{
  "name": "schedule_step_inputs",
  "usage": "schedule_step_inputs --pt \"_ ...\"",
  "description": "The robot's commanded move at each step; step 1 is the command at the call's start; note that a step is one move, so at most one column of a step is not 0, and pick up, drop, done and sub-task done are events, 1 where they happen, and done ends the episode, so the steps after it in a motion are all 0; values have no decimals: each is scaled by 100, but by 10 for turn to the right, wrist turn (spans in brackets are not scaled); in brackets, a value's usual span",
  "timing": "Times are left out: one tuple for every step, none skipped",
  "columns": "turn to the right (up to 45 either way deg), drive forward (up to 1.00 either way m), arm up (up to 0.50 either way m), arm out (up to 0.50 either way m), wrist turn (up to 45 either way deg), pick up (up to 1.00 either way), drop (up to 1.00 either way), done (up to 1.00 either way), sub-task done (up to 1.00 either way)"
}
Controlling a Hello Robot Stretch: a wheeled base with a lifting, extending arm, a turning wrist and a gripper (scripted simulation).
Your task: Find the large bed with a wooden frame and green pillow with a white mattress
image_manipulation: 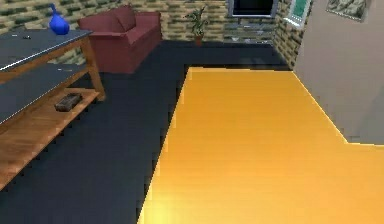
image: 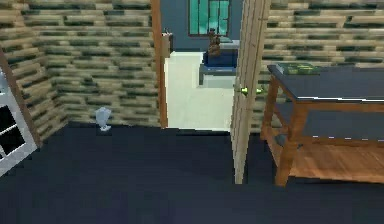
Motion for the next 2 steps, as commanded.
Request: schedule_step_inputs --pt "0 100 0 0 0 0 0 0 0" --pt "-30 0 0 0 0 0 0 0 0"
